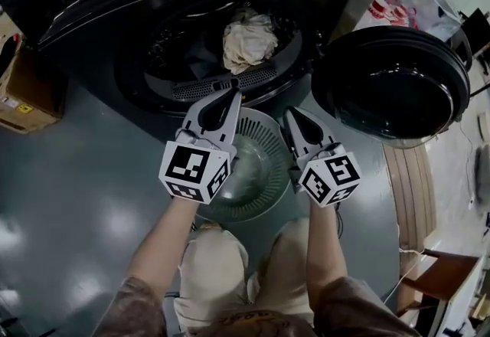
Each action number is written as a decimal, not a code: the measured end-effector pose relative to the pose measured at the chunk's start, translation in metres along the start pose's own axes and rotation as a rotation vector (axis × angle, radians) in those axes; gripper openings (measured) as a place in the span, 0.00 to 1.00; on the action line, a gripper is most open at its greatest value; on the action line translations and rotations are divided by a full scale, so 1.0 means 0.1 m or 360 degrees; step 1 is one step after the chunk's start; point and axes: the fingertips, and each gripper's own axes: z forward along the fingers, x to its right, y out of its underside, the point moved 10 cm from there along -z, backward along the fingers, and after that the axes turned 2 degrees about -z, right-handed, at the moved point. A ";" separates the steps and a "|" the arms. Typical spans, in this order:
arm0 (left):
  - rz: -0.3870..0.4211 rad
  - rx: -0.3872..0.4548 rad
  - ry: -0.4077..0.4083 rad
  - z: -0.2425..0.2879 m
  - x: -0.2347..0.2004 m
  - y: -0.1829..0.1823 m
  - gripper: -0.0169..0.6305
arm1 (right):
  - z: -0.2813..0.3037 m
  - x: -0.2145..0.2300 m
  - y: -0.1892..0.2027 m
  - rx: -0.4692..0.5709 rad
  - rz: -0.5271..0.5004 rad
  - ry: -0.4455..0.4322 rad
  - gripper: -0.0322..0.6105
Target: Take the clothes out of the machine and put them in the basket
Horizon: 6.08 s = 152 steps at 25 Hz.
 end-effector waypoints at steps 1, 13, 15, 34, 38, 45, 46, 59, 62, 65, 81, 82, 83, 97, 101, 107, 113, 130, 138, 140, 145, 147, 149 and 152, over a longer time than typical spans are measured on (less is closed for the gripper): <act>0.0007 0.0006 -0.0004 -0.02 0.01 0.04 0.04 | -0.01 -0.01 0.03 0.0006 -0.0035 -0.0004 0.05; 0.0152 -0.0023 -0.0073 -0.18 0.16 0.33 0.04 | -0.36 0.17 0.30 0.0103 -0.0160 0.0031 0.05; 0.0158 -0.0024 -0.0076 -0.15 0.19 0.34 0.04 | -0.37 0.21 0.34 0.0072 -0.0157 0.0066 0.05; 0.0116 -0.0084 -0.0087 0.38 -0.05 0.53 0.63 | -0.25 0.02 0.43 0.0055 -0.0142 -0.0056 0.05; 0.0164 -0.0162 -0.0118 0.69 -0.31 0.58 0.69 | -0.26 0.07 0.45 0.0078 -0.0045 -0.0070 0.05; 0.0237 -0.0311 -0.0220 1.22 -0.74 0.74 0.70 | -0.30 0.05 0.45 0.0071 -0.0044 -0.0093 0.05; 0.0244 -0.0338 -0.0215 1.29 -0.78 0.77 0.70 | -0.29 0.04 0.46 0.0064 -0.0054 -0.0089 0.05; 0.0351 -0.0555 -0.0229 2.03 -1.00 0.97 0.70 | -0.32 0.05 0.42 0.0063 -0.0041 -0.0032 0.05; 0.0325 -0.0598 -0.0230 2.12 -1.01 1.02 0.64 | -0.35 0.01 0.41 0.0061 -0.0048 -0.0025 0.05; 0.0334 -0.0629 -0.0269 2.15 -1.05 1.01 0.56 | -0.33 -0.01 0.42 0.0058 -0.0050 -0.0029 0.05; 0.0310 -0.0551 -0.0245 1.76 -0.75 0.75 0.16 | -0.31 0.05 0.48 0.0037 -0.0044 0.0009 0.05; 0.0317 -0.0543 -0.0242 1.70 -0.73 0.73 0.16 | -0.29 0.05 0.49 0.0038 -0.0045 -0.0003 0.05; 0.0325 -0.0538 -0.0239 1.64 -0.70 0.71 0.16 | -0.28 0.05 0.50 0.0040 -0.0043 -0.0010 0.05; 0.0267 -0.0455 -0.0241 0.63 -0.34 0.46 0.15 | -0.27 0.17 0.60 0.0072 -0.0065 0.0033 0.05; 0.0221 -0.0459 -0.0247 0.36 -0.27 0.51 0.15 | -0.26 0.17 0.62 0.0048 -0.0103 0.0001 0.05; 0.0133 -0.0460 -0.0253 -0.05 -0.10 0.57 0.15 | -0.23 0.19 0.64 0.0056 -0.0098 -0.0009 0.05; 0.0129 -0.0479 -0.0229 -0.51 0.07 0.54 0.15 | -0.21 0.18 0.63 0.0049 -0.0143 -0.0021 0.05; 0.0189 -0.0545 -0.0085 -0.56 0.26 0.65 0.55 | -0.20 0.09 0.61 0.0045 -0.0129 -0.0042 0.05; 0.0200 -0.0511 -0.0117 -0.23 0.07 0.69 0.59 | -0.22 0.07 0.58 0.0048 -0.0135 -0.0042 0.05; 0.0210 -0.0500 -0.0149 -0.11 -0.02 0.70 0.59 | -0.24 0.07 0.57 0.0050 -0.0133 -0.0042 0.05; 0.0276 -0.0506 -0.0246 0.19 -0.31 0.78 0.62 | -0.24 0.03 0.56 0.0050 -0.0140 -0.0047 0.05; 0.0314 -0.0512 -0.0292 0.29 -0.44 0.82 0.63 | -0.23 0.02 0.55 0.0054 -0.0145 -0.0052 0.05; 0.0338 -0.0511 -0.0341 0.39 -0.58 0.85 0.64 | -0.21 -0.01 0.53 0.0057 -0.0148 -0.0062 0.05; 0.0353 -0.0504 -0.0423 0.57 -0.81 0.87 0.64 | -0.19 -0.05 0.53 0.0052 -0.0156 -0.0079 0.05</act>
